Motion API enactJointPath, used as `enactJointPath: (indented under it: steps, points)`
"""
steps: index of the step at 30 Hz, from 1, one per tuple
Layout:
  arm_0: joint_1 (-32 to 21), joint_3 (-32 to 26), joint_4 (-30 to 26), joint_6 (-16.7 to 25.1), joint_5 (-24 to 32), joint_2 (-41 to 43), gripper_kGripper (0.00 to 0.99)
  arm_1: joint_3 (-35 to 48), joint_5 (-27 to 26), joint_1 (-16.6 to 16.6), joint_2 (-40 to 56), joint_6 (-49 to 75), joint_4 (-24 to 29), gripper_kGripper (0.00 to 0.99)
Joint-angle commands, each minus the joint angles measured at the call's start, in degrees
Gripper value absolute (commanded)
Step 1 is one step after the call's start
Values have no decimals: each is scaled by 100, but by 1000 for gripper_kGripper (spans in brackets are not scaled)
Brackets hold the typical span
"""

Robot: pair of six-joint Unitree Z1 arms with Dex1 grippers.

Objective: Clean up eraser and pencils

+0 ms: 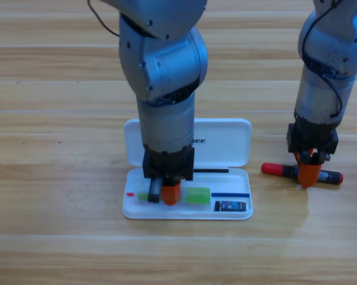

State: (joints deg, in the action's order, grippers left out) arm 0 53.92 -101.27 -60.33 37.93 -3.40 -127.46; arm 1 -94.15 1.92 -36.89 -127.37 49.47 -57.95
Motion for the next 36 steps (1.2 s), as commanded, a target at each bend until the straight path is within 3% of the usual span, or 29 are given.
enactJointPath:
  steps: [1, 6, 14, 15, 17, 18, 20, 22, 36]
  points:
    - [-22, 134, 39, -31, -91, -323, 0, 107, 10, 191, -332, 116, 55, 0]
    - [-49, 151, 48, -23, -117, -332, 0, 222, -34, 191, 107, 116, 3, 0]
    - [-49, 230, 39, -172, -231, -297, 0, 63, -236, -90, 1355, 116, -797, 0]
    - [-49, 248, 39, -181, -231, -288, 100, 20, -262, -151, 1426, 116, -903, 0]
    - [-49, 283, 39, -207, -258, -280, 541, -68, -297, -257, 1487, 116, -1070, 0]
    - [-49, 301, 39, -225, -275, -280, 669, -104, -297, -310, 1478, 107, -1105, 0]
    - [-49, 310, 39, -234, -284, -271, 857, -147, -297, -406, 1461, 107, -1131, 0]
    - [-49, 310, 39, -242, -293, -271, 963, -174, -297, -521, 1408, 107, -1140, 0]
    - [-128, 204, -312, -286, -381, 204, 990, -622, -306, -1048, 793, 107, -1263, 0]
